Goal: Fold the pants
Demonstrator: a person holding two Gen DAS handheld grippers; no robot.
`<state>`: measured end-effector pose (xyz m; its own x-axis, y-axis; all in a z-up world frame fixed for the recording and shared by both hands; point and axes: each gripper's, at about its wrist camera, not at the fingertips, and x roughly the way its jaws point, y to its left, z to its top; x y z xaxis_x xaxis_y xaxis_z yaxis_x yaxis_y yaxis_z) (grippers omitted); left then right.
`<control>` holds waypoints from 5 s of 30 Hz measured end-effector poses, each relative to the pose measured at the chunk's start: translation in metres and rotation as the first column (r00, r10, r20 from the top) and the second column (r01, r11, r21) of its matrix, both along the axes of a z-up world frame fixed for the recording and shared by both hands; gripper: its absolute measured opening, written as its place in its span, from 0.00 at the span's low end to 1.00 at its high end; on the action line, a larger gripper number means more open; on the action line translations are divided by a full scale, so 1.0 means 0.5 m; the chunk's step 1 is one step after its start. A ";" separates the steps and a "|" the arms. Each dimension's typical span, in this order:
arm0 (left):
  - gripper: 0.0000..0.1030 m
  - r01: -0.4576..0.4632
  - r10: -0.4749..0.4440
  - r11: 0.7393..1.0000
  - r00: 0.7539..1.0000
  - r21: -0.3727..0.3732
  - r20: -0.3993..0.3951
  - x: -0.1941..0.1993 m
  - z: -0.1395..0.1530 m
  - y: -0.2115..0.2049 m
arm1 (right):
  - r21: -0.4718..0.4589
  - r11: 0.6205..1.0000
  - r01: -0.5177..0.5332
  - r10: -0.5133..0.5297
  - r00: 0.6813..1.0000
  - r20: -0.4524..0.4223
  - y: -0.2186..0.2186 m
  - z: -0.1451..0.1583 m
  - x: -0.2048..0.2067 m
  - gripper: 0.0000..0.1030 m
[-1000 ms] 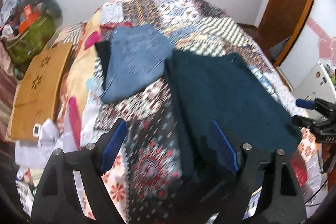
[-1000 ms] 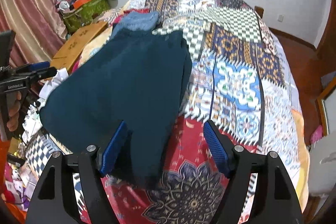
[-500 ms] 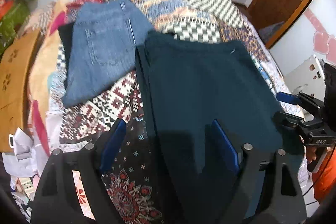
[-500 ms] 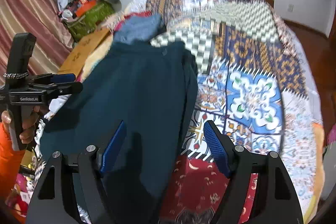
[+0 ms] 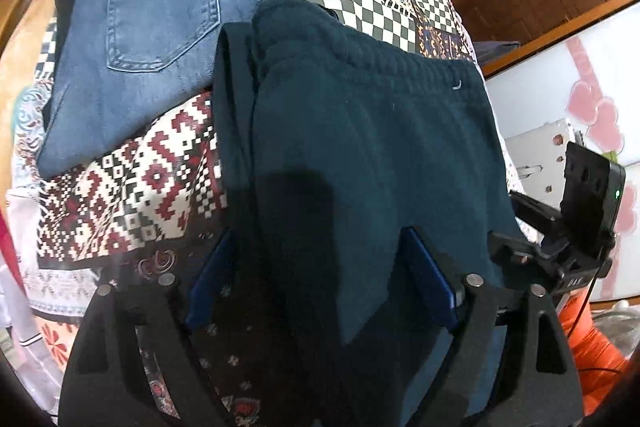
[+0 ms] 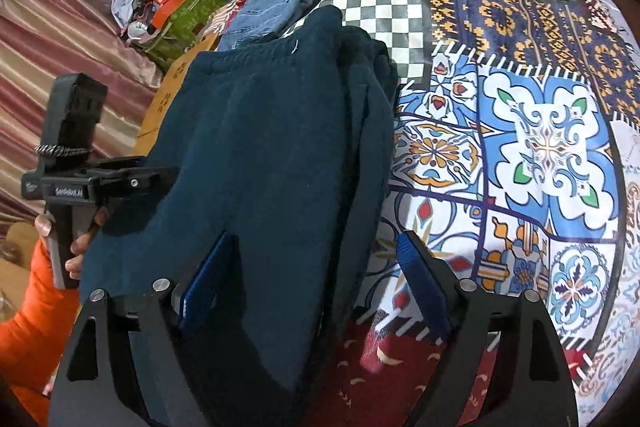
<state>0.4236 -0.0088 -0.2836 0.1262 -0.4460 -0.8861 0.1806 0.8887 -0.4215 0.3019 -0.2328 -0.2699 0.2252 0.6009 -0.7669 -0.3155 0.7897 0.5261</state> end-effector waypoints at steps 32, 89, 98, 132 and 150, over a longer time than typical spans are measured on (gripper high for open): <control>0.32 -0.120 0.063 0.990 0.858 0.079 0.510 -0.063 0.340 0.062 | -0.045 0.999 -0.004 0.022 0.919 0.395 0.156 0.279 0.029 0.25; 0.56 -0.395 0.269 0.908 0.805 0.139 0.528 0.151 0.242 0.296 | -0.252 0.967 0.035 0.087 0.885 0.458 0.326 0.265 0.243 0.44; 0.56 -0.373 0.220 0.927 0.635 0.045 0.740 -0.141 0.476 0.229 | -0.060 0.996 0.073 -0.014 0.745 0.667 0.259 0.472 0.002 0.44; 1.00 -0.459 0.211 0.886 0.290 -0.057 0.933 -0.651 0.599 0.130 | 0.101 0.972 0.210 -0.198 0.517 0.833 0.179 0.540 -0.368 1.00; 1.00 -0.459 0.233 0.886 0.319 -0.066 0.918 -0.636 0.579 0.141 | 0.098 0.974 0.203 -0.193 0.520 0.832 0.180 0.535 -0.381 1.00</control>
<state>0.1058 0.0618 0.0061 0.9797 -0.0109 -0.2004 -0.0005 0.9984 -0.0567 0.1116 -0.1429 -0.0026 0.8754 0.4516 -0.1722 -0.4400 0.8921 0.1026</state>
